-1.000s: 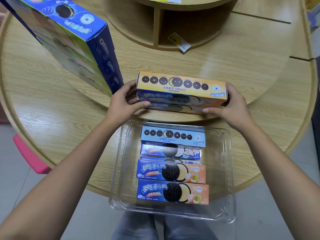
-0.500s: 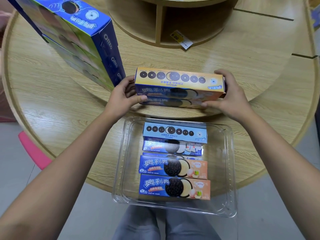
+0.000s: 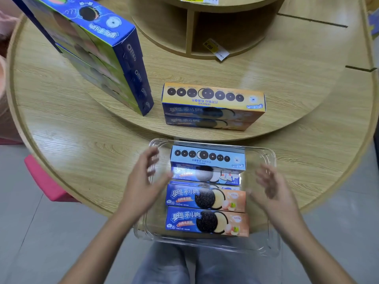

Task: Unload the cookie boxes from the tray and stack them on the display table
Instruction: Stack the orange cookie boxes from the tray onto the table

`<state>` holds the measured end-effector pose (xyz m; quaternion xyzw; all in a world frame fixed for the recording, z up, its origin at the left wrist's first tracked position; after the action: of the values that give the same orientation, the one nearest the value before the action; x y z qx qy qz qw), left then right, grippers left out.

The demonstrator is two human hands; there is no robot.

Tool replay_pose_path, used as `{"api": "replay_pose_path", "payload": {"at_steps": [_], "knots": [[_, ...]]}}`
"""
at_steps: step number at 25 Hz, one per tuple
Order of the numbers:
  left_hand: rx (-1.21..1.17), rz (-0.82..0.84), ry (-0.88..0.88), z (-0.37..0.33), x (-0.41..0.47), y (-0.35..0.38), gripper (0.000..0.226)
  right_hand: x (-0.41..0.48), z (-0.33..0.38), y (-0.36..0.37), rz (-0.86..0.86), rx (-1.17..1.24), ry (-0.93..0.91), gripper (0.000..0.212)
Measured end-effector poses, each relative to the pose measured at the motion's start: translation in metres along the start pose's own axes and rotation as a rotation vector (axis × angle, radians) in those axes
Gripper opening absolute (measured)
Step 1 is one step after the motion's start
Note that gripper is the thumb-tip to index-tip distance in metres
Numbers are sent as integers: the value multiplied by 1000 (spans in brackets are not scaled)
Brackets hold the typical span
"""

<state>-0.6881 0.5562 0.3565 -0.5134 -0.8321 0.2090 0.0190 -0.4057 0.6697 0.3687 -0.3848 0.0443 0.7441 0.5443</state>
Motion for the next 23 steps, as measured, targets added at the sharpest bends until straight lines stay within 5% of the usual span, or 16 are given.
{"api": "replay_pose_path", "payload": {"at_steps": [7, 12, 23], "knots": [[52, 169, -256, 59, -72, 60, 68, -21, -88, 42, 127, -159, 368, 70], [-104, 172, -470, 84, -73, 63, 55, -16, -91, 42, 145, -106, 433, 59], [-34, 182, -490, 89, -71, 57, 42, -11, -101, 43, 112, 31, 413, 77]]}}
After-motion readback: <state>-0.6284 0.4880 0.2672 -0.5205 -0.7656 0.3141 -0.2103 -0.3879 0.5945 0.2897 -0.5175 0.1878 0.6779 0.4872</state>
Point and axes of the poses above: each hand's wrist, its own x-axis towards the middle knuckle, its own y-axis out of the palm, z = x × y, the point moved 9 cm from there along x, towards the middle knuckle, and after that the axes turned 12 degrees about y, right-handed, at the moved point
